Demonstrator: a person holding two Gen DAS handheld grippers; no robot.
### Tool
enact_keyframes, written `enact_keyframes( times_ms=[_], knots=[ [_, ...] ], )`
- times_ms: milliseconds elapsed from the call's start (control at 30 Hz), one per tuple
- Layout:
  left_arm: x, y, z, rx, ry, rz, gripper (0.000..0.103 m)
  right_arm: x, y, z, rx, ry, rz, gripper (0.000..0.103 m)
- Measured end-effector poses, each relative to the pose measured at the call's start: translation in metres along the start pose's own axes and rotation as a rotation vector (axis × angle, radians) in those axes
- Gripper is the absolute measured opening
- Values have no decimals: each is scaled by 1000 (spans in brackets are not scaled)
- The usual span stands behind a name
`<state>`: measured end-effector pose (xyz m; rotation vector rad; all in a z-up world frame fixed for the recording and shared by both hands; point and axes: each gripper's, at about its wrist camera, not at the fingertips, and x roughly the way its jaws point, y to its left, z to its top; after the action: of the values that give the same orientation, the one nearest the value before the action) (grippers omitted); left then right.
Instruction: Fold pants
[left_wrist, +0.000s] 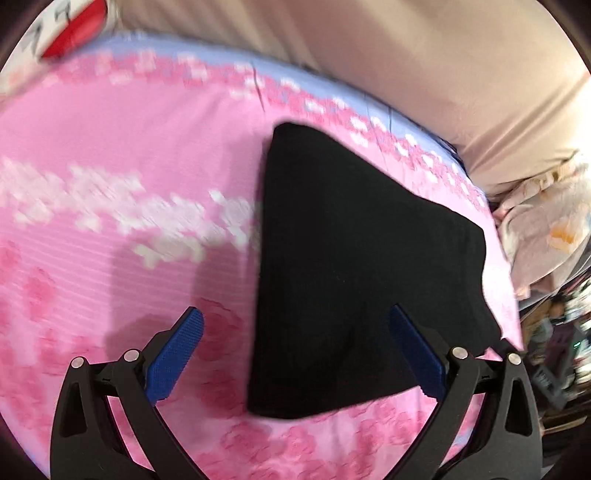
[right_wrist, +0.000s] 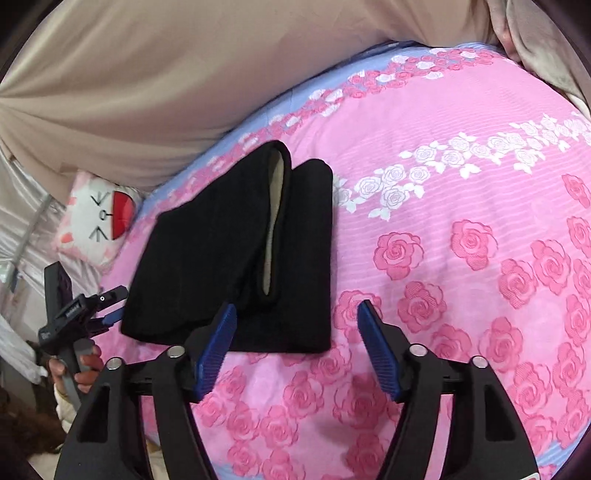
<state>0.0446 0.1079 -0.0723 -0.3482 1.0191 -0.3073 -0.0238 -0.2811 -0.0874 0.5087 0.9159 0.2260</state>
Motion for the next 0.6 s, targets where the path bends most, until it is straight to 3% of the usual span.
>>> enact_keyframes(
  times_ms=[67, 133, 233, 367, 600],
  knots=[
    [16, 2, 0, -39, 62, -67, 98, 4, -6, 1, 38, 5, 39, 72],
    [17, -9, 1, 11, 30, -17, 98, 8, -12, 4, 88, 14, 106, 73],
    [29, -25, -1, 75, 57, 12, 98, 17, -17, 8, 140, 35, 196, 77],
    [37, -40, -5, 131, 39, 70, 98, 30, -15, 14, 172, 62, 221, 86],
    [36, -33, -4, 117, 19, 48, 98, 49, -4, 25, 159, 87, 240, 93]
  ],
)
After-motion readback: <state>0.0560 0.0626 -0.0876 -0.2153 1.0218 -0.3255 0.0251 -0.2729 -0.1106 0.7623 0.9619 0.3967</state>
